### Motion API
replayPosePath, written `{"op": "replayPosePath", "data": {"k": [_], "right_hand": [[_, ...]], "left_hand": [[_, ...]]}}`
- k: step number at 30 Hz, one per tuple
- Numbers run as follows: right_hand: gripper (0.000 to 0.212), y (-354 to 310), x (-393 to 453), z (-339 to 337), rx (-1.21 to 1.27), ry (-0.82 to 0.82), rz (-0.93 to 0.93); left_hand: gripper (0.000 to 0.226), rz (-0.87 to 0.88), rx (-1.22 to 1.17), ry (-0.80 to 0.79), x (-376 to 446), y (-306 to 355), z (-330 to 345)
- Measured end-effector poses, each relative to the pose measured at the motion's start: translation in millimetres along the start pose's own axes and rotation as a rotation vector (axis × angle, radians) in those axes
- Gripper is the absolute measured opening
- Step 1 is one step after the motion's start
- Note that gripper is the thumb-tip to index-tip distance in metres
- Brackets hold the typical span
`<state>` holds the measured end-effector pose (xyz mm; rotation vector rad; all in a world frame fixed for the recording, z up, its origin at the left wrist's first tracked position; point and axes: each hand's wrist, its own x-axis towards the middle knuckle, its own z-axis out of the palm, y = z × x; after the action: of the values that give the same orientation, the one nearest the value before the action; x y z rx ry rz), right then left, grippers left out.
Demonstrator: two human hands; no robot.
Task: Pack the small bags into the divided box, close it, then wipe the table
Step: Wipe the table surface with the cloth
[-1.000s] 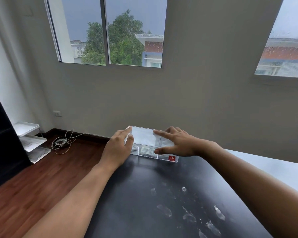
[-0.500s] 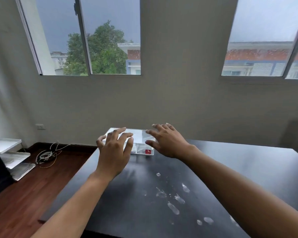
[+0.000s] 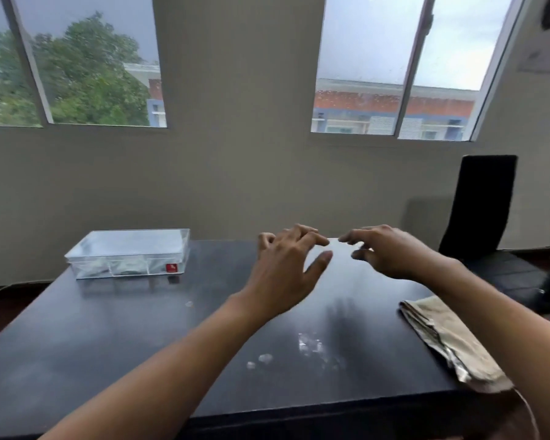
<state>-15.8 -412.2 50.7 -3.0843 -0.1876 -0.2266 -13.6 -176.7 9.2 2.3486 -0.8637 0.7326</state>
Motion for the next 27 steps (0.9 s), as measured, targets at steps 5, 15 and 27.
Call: {"op": "replayPosePath", "data": {"k": [5, 15, 27], "right_hand": [[0.044, 76.8, -48.0, -6.8, 0.018, -0.133, 0.132], [0.032, 151.2, -106.5, 16.6, 0.135, -0.288, 0.3], [0.019, 125.8, -101.4, 1.5, 0.635, -0.046, 0.2]], "left_hand": [[0.043, 0.036, -0.04, -0.209, 15.8, 65.2, 54.5], [0.068, -0.179, 0.078, -0.458, 19.6, 130.6, 124.0], [0.016, -0.31, -0.404, -0.293, 17.5, 125.0, 88.9]]}}
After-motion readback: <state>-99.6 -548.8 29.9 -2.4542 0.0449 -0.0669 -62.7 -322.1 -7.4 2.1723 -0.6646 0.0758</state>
